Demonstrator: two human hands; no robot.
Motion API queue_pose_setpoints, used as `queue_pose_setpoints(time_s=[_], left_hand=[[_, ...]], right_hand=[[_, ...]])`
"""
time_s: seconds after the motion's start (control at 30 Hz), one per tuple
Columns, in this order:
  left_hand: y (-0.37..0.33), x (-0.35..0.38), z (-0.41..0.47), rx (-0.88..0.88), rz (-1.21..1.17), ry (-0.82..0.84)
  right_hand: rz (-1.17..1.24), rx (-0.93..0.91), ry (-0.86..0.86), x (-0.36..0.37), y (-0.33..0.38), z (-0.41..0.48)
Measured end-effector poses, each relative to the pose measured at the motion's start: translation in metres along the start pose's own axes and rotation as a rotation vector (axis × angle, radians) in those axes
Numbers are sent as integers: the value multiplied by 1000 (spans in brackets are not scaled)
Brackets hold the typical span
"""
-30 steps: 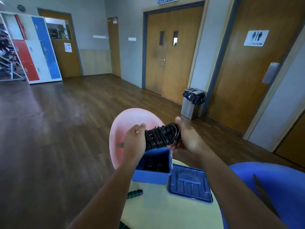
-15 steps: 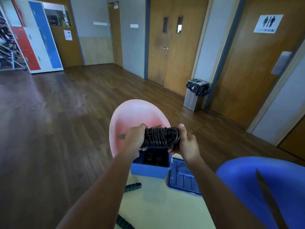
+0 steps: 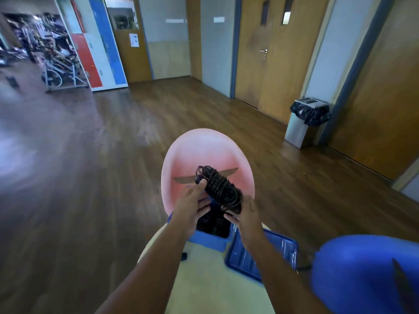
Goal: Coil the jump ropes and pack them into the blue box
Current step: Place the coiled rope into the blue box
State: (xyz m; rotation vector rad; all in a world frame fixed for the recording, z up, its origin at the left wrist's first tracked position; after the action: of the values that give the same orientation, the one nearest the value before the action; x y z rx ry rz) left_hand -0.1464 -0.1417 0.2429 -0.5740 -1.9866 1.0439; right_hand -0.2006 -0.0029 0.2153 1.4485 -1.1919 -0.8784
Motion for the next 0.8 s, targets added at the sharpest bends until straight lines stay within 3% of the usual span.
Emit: queue_pose_setpoints(time_s=[0.3, 0.43, 0.63, 0.8], left_hand=[[13, -14, 46, -66, 160, -157], [9, -25, 80, -74, 263, -187], [3, -43, 136, -33, 706, -162], [27, -66, 184, -130, 1143, -36]], right_hand=[[-494, -117, 228, 7, -24, 32], [-691, -147, 229, 14, -30, 52], [-1058, -51, -120, -1, -57, 88], [-1079, 143, -132, -4, -88, 105]])
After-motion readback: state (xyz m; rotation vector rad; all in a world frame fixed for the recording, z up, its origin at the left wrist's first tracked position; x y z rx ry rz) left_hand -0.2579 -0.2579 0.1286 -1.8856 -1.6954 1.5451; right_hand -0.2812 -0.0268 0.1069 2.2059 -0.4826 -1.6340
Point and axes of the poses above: each hand's wrist, its own z-axis towards the middle knuckle, its own x-axis out of the palm, y = z × x, the point moved 2 cm from there along z, towards the middle knuckle, and after that the axes turned 11 degrees about -z, right-handed, at the moved point
